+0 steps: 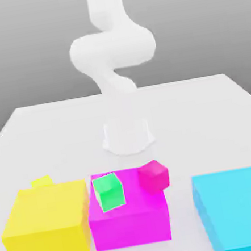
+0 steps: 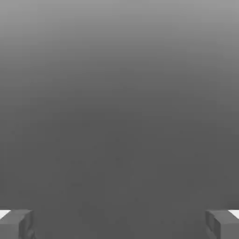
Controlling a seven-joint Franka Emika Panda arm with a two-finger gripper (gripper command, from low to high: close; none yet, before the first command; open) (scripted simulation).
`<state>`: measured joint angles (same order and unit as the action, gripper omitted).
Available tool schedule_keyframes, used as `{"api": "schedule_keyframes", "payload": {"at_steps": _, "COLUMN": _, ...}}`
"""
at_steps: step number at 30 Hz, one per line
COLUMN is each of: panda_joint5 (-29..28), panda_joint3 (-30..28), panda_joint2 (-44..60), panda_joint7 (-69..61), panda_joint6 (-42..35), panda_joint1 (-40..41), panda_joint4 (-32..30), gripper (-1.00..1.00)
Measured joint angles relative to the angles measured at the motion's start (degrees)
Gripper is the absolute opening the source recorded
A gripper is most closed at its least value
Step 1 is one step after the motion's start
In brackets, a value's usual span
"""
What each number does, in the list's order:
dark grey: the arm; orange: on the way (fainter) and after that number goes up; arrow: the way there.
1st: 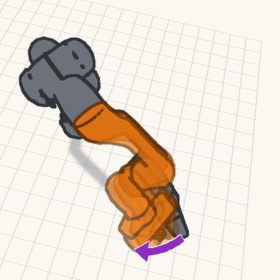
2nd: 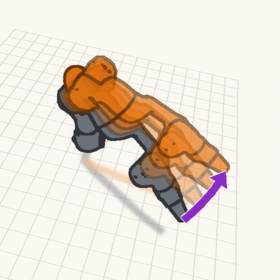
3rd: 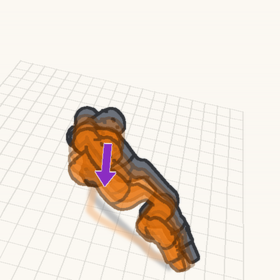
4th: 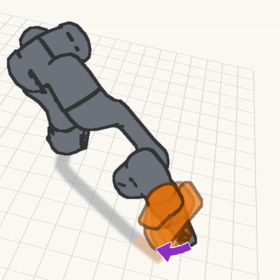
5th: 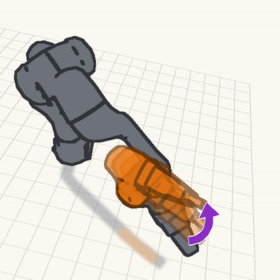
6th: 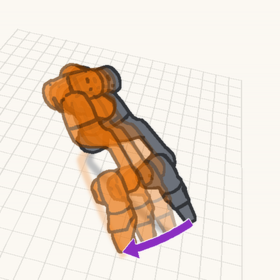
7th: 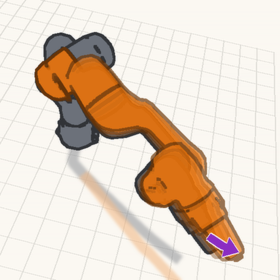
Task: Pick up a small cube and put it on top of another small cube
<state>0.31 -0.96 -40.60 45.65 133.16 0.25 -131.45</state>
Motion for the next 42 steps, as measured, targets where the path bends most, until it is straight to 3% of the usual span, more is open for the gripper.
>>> {"api": "schedule_keyframes", "payload": {"at_steps": 18, "panda_joint5": 4.3, "panda_joint3": -6.6, "panda_joint2": 37.7, "panda_joint7": -2.8, "panda_joint6": 10.0, "panda_joint1": 3.1, "panda_joint4": 2.4, "gripper": 0.00}}
{"api": "schedule_keyframes", "payload": {"at_steps": 29, "panda_joint5": 6.7, "panda_joint3": -8.0, "panda_joint2": 60.6, "panda_joint7": -4.3, "panda_joint6": 16.0, "panda_joint1": 7.1, "panda_joint4": 3.9, "gripper": 0.00}}
{"api": "schedule_keyframes", "payload": {"at_steps": 34, "panda_joint5": 8.5, "panda_joint3": -6.2, "panda_joint2": 70.9, "panda_joint7": -5.6, "panda_joint6": 22.5, "panda_joint1": 9.2, "panda_joint4": 5.7, "gripper": 0.00}}
{"api": "schedule_keyframes", "payload": {"at_steps": 35, "panda_joint5": 8.8, "panda_joint3": -5.9, "panda_joint2": 72.2, "panda_joint7": -5.8, "panda_joint6": 23.5, "panda_joint1": 9.4, "panda_joint4": 6.0, "gripper": -1.00}}
{"api": "schedule_keyframes", "payload": {"at_steps": 42, "panda_joint5": 8.8, "panda_joint3": -6.0, "panda_joint2": 72.1, "panda_joint7": -5.9, "panda_joint6": 23.4, "panda_joint1": 9.4, "panda_joint4": 6.0, "gripper": -1.00}}
